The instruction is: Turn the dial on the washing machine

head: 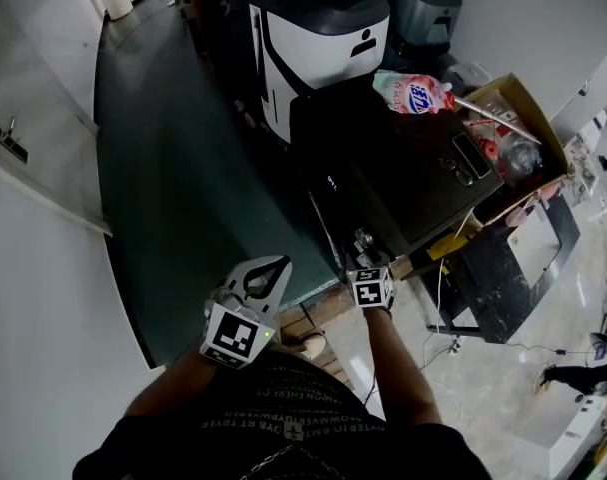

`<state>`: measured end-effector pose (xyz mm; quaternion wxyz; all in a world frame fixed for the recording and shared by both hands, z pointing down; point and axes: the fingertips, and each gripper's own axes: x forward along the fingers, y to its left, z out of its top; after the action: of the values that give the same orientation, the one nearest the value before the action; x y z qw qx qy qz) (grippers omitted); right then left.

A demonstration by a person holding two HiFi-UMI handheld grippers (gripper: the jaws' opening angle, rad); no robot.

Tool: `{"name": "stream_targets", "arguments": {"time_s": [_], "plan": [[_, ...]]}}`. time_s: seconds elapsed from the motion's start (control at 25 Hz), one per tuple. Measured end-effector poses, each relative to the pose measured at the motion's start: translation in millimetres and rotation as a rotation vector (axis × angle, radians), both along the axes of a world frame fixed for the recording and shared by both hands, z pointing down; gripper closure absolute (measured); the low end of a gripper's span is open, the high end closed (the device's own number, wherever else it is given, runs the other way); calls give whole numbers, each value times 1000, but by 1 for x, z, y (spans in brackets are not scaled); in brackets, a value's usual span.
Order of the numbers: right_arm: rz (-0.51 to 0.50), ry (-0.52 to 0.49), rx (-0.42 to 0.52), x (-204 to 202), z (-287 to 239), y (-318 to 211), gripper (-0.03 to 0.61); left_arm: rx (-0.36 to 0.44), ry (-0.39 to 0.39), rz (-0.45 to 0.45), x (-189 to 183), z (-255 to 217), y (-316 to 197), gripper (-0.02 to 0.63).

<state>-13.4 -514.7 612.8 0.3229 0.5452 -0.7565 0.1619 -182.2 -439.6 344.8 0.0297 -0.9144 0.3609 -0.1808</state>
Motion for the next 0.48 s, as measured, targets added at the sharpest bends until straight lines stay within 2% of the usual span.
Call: {"name": "stream_targets", "arguments": {"time_s": [0.12,0.32,0.48], "plan": [[-5,-20,-4,2,1,3,360,-1,7,14,7,-2,-1,607],[-8,-26,69,5,-23,-4,353,32,4,37,15,-9,-8,607],[-28,6,35,3,-17,-11,359,19,7,38,20,-11,-11,607]]}}
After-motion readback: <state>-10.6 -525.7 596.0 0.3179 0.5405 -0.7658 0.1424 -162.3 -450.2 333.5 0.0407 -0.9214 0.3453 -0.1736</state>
